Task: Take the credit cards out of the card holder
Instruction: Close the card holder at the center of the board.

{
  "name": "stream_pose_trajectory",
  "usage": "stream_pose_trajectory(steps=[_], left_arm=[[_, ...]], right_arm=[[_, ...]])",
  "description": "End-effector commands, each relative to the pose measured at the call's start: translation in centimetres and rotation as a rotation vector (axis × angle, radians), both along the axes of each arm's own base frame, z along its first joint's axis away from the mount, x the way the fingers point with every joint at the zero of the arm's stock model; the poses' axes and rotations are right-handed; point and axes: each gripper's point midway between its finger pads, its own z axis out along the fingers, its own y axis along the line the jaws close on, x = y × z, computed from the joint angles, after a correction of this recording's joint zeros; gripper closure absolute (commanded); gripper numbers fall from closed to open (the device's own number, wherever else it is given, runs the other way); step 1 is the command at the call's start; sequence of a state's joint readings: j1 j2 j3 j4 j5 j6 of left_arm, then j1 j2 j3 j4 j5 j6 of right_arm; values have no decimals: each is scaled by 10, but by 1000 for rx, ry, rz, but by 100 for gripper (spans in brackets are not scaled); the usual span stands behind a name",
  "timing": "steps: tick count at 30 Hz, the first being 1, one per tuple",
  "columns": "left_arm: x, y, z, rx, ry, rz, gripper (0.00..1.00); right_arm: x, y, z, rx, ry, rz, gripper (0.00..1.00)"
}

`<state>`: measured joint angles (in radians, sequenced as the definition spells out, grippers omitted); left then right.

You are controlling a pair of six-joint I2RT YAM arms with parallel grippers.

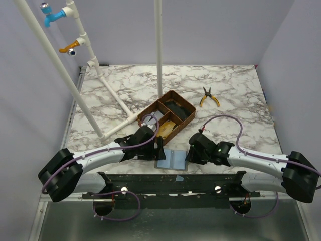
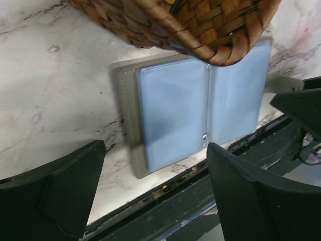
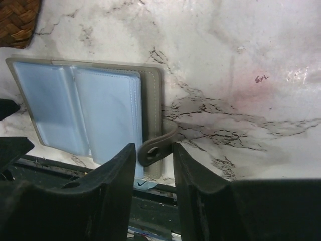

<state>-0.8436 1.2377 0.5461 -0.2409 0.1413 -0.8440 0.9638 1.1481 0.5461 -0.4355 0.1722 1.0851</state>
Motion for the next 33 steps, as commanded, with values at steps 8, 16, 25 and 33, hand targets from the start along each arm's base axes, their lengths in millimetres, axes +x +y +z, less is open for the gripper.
stream_pose_trajectory(steps=[8,16,25,33], left_arm=[[-6,-5,-23,0,38,-18,36],[-8,-11,-15,-40,31,-33,55],[-14,-17,-20,-33,50,-54,80],[-20,-30,-20,-39,62,-83,84]], right_arm=[[1,-15,-20,-81,-5,-32,88],[0,-18,-28,-117,9,-27,94],[12,14,0,32,-54,15,95],[20,35,33,137,-110,41,95]])
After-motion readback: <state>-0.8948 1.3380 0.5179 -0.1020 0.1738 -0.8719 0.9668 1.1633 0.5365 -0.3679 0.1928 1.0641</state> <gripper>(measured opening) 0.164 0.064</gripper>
